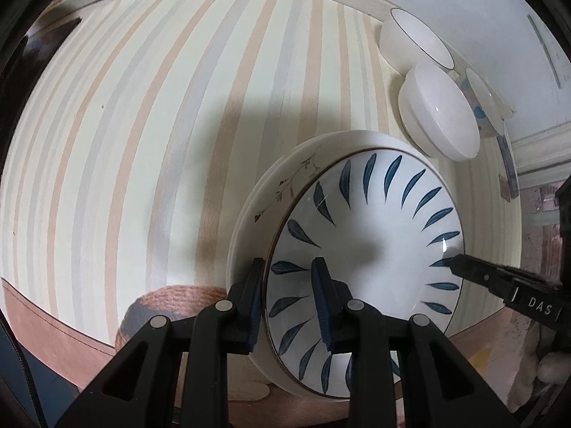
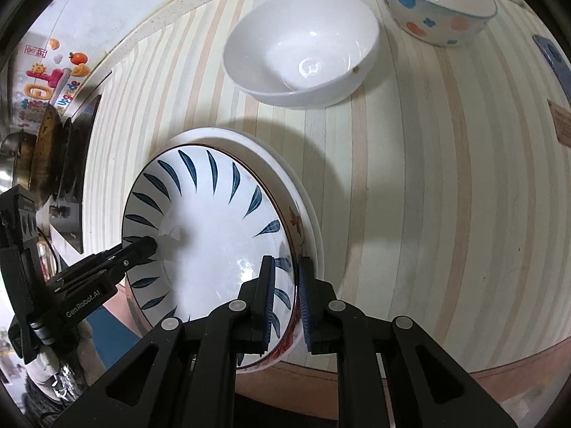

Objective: Organize plates and bowls
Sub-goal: 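Carry the blue-striped plate with both grippers and lower it onto the stack, then open both grippers and lift them away from the stack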

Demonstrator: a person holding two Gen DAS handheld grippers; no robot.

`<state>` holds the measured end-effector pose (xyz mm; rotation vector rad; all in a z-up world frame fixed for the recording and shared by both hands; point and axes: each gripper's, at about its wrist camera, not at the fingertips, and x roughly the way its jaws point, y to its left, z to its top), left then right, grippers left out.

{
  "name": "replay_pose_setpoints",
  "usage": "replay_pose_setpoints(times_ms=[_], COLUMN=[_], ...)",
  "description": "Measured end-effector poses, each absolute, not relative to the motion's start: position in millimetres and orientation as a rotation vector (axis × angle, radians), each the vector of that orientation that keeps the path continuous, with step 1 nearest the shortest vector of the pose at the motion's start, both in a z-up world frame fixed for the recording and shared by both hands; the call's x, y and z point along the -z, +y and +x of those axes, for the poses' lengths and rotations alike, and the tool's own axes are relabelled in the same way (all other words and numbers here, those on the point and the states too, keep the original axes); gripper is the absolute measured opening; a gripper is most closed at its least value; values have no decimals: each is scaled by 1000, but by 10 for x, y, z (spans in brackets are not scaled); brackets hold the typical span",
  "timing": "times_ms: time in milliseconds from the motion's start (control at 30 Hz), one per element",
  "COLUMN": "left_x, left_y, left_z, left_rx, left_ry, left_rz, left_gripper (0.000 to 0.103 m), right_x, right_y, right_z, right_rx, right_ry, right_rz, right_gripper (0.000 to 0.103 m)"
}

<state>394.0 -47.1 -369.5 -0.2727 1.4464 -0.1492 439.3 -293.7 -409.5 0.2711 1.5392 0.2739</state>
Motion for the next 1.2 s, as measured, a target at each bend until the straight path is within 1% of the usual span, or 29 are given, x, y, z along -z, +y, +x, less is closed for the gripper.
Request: replay_pose_setpoints(times_ms=[300, 500, 667, 833, 1067, 1200], left_x=[3686, 3463, 2960, 2452, 1896, 1652], left_y=[-388, -371, -469, -438, -344, -308], left_z=[3891, 3792, 3525, 3222, 2900, 2708], left_rx=[126, 107, 149, 184, 241, 272], left_ry=[1451, 1390, 1287, 1204, 1146, 1119], left_rz=[-323, -289, -185, -106, -66, -50], left_gripper=[24, 24, 24, 24, 24, 24], right_x=[4040, 3881, 3514, 2965, 2249, 1967], right_y=[-3001, -2972, -2846, -2742, -2615, -2516], right_z=[4357, 4269, 4003, 3596, 3019, 2716], right_rx=[-272, -272, -255, -232, -216, -215], right_ry=[1518, 1477, 1404, 1309, 1199, 1168], right_rz=[298, 305, 268, 272, 271, 280], right_gripper=[16, 16, 16, 17, 29, 30])
